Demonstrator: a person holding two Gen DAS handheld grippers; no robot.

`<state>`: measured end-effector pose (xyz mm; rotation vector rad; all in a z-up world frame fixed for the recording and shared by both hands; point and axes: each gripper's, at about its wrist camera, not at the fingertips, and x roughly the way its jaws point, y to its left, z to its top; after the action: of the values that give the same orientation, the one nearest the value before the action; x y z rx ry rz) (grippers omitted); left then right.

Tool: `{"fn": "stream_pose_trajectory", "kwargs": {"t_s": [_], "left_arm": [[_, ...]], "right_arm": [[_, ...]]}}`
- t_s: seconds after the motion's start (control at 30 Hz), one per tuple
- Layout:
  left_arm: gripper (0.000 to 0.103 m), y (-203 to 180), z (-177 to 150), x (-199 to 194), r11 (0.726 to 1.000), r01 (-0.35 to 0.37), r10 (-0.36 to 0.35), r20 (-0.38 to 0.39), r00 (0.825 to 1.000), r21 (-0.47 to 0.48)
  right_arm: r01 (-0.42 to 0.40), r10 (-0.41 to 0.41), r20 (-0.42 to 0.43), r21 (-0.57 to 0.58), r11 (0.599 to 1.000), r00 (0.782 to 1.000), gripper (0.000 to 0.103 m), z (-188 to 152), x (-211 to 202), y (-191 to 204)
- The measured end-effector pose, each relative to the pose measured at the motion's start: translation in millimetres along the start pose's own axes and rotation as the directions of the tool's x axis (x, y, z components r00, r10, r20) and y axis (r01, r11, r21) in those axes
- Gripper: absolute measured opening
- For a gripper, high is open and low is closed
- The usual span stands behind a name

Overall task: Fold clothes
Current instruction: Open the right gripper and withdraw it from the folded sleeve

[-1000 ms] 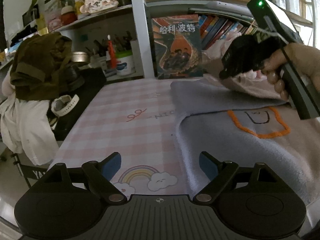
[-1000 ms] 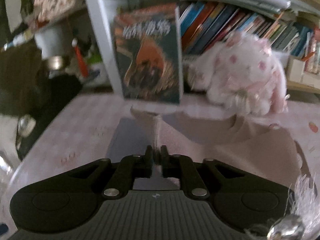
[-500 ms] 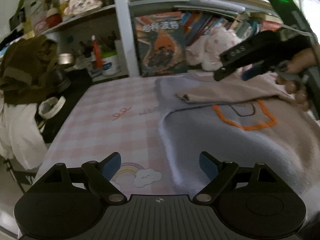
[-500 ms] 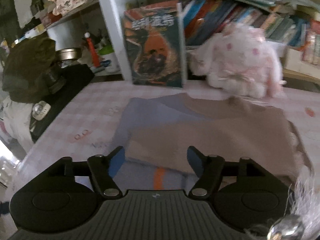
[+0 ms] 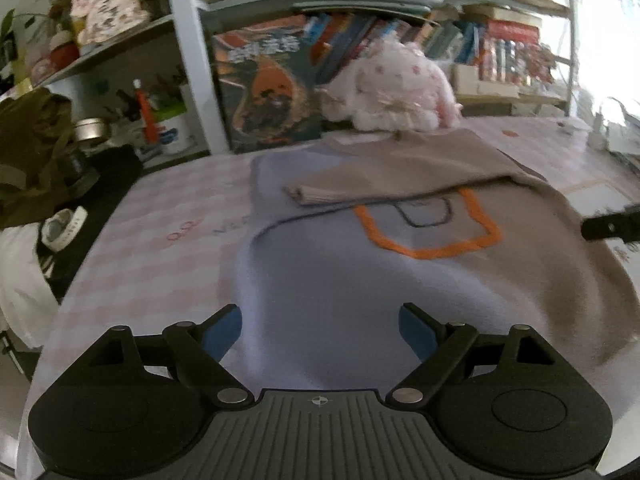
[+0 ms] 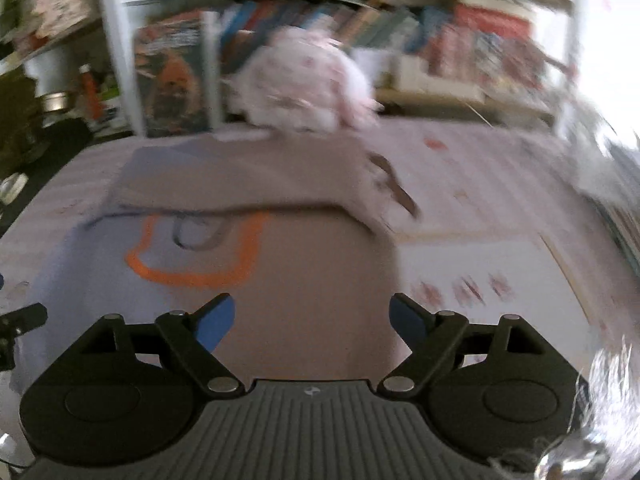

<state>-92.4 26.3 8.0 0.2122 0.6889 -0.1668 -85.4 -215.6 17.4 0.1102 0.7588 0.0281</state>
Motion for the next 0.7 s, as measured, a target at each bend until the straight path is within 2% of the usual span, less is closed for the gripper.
{"fn": "stream_pose_trajectory", "kwargs": {"t_s": [0.17,0.27,0.47,0.6,0.63,0.7], "left_arm": [[0.088,-26,2,-16,1.000,-0.004,0.004,0.010,1.000,0.005],[0.088,-34,-4,-21,1.000,-0.023,0.023,-0.009,1.000,-0.019],[0.088,-36,-19,-34,0.993,-0.087,0.084,-0.047,0.995,-0.080],[0.087,-25,-31,-38,0.981,-0.097,0.088,-0.063,0.994,-0.168],[0.085,-21,-33,-39,0.976,-0.098,0.086,-0.069,0.994,-0.197],[0.075,-14,-37,-40,0.961,-0.117,0.101,-0.077,0.992,-0.250]], "right_arm": [[0.060,-0.058,-0.031,0.070,0.996,0.998,0.084,-31,-23,-43],[0.070,-0.068,-0.030,0.074,0.995,0.997,0.084,-42,-36,-59],[0.058,-0.053,-0.057,0.089,0.994,0.997,0.084,-67,-53,-79],[0.017,-0.011,-0.073,0.080,0.997,0.997,0.082,-80,-63,-84],[0.005,0.001,-0.077,0.077,0.997,0.997,0.079,-83,-65,-85],[-0.013,0.020,-0.088,0.076,0.997,0.996,0.074,-86,-66,-85]]}}
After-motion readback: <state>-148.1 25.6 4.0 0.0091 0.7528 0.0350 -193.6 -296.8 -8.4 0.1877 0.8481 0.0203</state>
